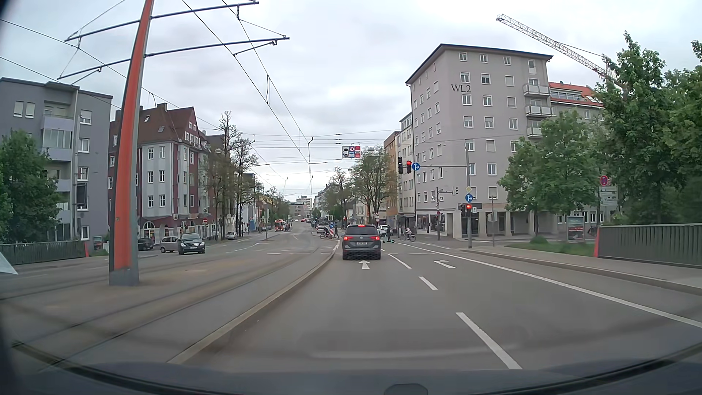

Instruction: Follow the waypoints while adhering to traffic rules and regulations

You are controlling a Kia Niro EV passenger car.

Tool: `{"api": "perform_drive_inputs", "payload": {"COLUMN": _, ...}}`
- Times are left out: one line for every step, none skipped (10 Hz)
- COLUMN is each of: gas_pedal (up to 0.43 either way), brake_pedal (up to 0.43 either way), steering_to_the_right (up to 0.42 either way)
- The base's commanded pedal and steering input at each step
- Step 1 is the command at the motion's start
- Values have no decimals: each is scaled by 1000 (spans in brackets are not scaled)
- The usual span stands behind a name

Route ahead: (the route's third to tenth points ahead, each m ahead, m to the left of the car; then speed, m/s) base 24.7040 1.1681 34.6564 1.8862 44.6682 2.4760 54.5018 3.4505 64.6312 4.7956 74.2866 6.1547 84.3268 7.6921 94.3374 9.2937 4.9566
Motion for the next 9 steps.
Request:
{"api": "perform_drive_inputs", "payload": {"gas_pedal": 0, "brake_pedal": 18, "steering_to_the_right": -4}}
{"api": "perform_drive_inputs", "payload": {"gas_pedal": 0, "brake_pedal": 30, "steering_to_the_right": -5}}
{"api": "perform_drive_inputs", "payload": {"gas_pedal": 0, "brake_pedal": 30, "steering_to_the_right": -5}}
{"api": "perform_drive_inputs", "payload": {"gas_pedal": 0, "brake_pedal": 43, "steering_to_the_right": -5}}
{"api": "perform_drive_inputs", "payload": {"gas_pedal": 0, "brake_pedal": 55, "steering_to_the_right": -4}}
{"api": "perform_drive_inputs", "payload": {"gas_pedal": 0, "brake_pedal": 61, "steering_to_the_right": -4}}
{"api": "perform_drive_inputs", "payload": {"gas_pedal": 0, "brake_pedal": 67, "steering_to_the_right": -5}}
{"api": "perform_drive_inputs", "payload": {"gas_pedal": 0, "brake_pedal": 67, "steering_to_the_right": -5}}
{"api": "perform_drive_inputs", "payload": {"gas_pedal": 0, "brake_pedal": 73, "steering_to_the_right": -5}}
